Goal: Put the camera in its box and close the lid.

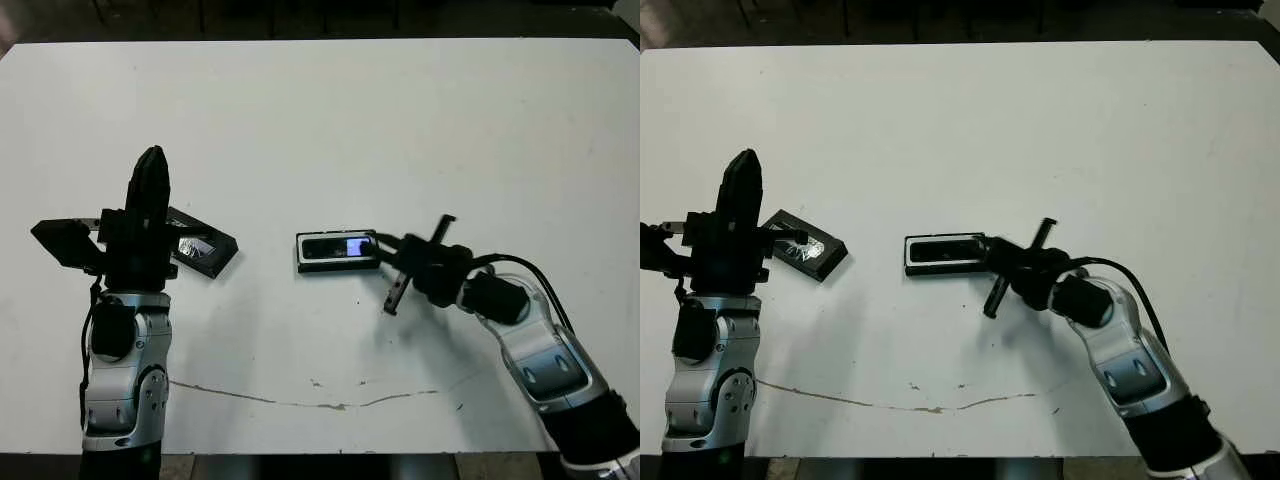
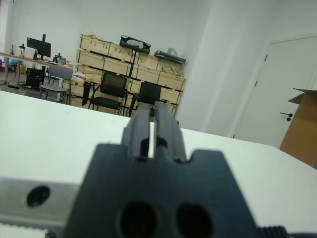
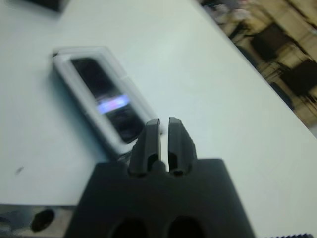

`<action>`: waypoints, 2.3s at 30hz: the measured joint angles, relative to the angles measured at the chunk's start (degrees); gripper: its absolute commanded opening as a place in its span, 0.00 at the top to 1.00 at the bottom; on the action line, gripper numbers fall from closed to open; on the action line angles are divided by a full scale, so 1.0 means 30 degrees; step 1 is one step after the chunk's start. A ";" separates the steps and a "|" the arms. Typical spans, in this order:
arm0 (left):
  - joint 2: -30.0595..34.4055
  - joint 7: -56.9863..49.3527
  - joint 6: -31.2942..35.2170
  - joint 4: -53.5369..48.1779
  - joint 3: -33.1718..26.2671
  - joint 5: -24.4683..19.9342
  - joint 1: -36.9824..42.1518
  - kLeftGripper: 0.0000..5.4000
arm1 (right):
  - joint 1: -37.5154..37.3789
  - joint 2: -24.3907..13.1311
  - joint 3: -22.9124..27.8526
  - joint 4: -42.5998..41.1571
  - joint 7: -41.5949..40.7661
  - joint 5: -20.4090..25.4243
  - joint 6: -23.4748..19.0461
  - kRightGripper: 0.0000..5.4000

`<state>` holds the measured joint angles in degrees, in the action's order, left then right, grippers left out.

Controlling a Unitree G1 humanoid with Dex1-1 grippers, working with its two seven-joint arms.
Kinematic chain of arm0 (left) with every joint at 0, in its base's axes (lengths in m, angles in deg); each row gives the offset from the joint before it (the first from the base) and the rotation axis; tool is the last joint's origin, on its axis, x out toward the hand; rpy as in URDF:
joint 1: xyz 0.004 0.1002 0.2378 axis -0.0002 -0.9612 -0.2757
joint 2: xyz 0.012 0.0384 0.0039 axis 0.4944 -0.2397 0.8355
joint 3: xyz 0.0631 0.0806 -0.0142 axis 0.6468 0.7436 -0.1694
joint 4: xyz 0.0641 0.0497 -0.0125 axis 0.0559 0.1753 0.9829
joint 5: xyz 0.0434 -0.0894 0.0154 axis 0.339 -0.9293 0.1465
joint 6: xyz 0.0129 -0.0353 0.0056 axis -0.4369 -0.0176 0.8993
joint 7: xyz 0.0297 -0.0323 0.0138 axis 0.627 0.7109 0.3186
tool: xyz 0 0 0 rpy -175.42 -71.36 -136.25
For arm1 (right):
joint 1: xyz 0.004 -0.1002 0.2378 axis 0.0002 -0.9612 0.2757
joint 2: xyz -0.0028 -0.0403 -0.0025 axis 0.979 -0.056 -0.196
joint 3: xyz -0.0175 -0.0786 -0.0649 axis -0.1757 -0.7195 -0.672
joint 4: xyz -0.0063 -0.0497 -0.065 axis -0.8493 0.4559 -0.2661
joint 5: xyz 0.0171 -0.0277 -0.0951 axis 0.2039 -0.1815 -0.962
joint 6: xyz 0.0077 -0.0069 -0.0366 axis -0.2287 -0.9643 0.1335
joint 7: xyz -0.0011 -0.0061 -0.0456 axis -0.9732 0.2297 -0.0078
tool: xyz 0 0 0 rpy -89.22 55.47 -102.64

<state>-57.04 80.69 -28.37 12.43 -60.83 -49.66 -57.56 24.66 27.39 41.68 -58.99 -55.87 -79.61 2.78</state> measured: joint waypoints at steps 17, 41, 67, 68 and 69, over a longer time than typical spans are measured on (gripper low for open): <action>1.2301 1.1480 0.7291 0.2512 0.3546 0.3606 1.1381 1.00 | 0.0949 0.0965 0.4928 -0.2874 0.2182 0.4089 -0.0790 1.00; 0.8151 2.1983 0.3090 1.9372 1.6688 1.5612 2.1303 1.00 | 0.1004 0.0515 0.5495 -0.2164 0.2360 0.4490 0.0643 1.00; 1.0688 2.7475 0.2362 1.3017 1.6714 1.7133 1.8097 1.00 | 0.0920 0.0158 0.5642 -0.2669 0.2550 0.4755 0.0348 1.00; 1.0954 2.7548 0.2432 1.2566 1.6721 1.6932 1.7910 1.00 | 0.0921 0.0150 0.5642 -0.2678 0.2554 0.4753 0.0338 1.00; 1.1221 2.7666 0.2579 1.2167 1.6778 1.6709 1.7761 1.00 | 0.0921 0.0144 0.5641 -0.2733 0.2579 0.4753 0.0216 1.00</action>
<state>-23.37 163.69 -20.63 48.93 -10.50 0.47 -4.28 27.42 27.82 58.60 -67.19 -48.13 -65.35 3.42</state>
